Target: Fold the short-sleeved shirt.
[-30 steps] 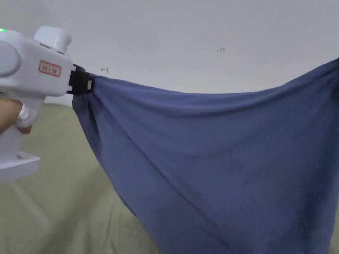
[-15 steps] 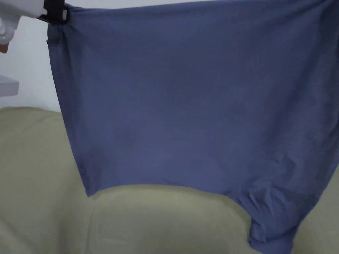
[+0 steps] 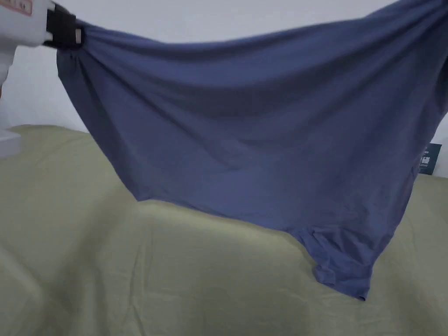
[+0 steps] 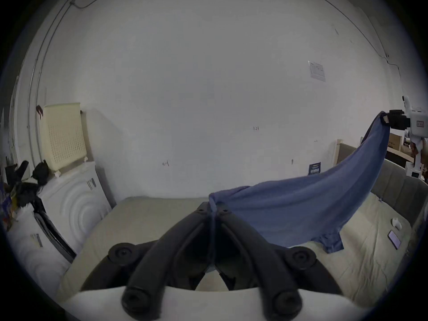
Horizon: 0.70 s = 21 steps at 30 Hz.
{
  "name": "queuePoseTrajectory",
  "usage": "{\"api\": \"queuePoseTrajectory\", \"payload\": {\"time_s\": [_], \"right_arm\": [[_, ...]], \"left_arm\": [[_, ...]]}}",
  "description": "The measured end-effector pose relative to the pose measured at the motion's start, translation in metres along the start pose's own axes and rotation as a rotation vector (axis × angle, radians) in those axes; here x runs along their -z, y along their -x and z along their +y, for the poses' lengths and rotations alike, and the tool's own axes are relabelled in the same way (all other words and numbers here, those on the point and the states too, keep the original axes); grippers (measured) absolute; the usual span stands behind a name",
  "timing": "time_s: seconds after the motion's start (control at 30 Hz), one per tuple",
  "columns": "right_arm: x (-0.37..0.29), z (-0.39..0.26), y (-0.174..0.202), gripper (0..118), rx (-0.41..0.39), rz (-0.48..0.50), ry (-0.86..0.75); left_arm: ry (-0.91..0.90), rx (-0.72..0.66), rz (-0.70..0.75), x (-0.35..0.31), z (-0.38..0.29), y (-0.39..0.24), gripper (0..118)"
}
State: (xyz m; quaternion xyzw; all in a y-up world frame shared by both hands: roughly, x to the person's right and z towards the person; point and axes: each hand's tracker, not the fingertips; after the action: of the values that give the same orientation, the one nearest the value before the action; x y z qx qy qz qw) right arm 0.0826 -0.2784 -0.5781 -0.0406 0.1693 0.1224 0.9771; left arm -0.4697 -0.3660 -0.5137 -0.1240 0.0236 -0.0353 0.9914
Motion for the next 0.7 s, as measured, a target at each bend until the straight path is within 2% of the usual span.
{"api": "queuePoseTrajectory", "payload": {"time_s": [0.2,0.53,0.7], "right_arm": [[-0.052,-0.045,0.022,0,-0.024,0.056,0.054],[-0.162,-0.126,0.036,0,0.084,0.106,0.131],[-0.222,-0.159,0.059,0,0.084,0.129,0.153]], "left_arm": [[0.047,0.012,-0.053,-0.050,-0.051,0.008,3],[0.140,-0.005,-0.127,-0.167,-0.141,-0.014,3],[0.182,-0.051,-0.155,-0.218,-0.187,-0.024,3]]}}
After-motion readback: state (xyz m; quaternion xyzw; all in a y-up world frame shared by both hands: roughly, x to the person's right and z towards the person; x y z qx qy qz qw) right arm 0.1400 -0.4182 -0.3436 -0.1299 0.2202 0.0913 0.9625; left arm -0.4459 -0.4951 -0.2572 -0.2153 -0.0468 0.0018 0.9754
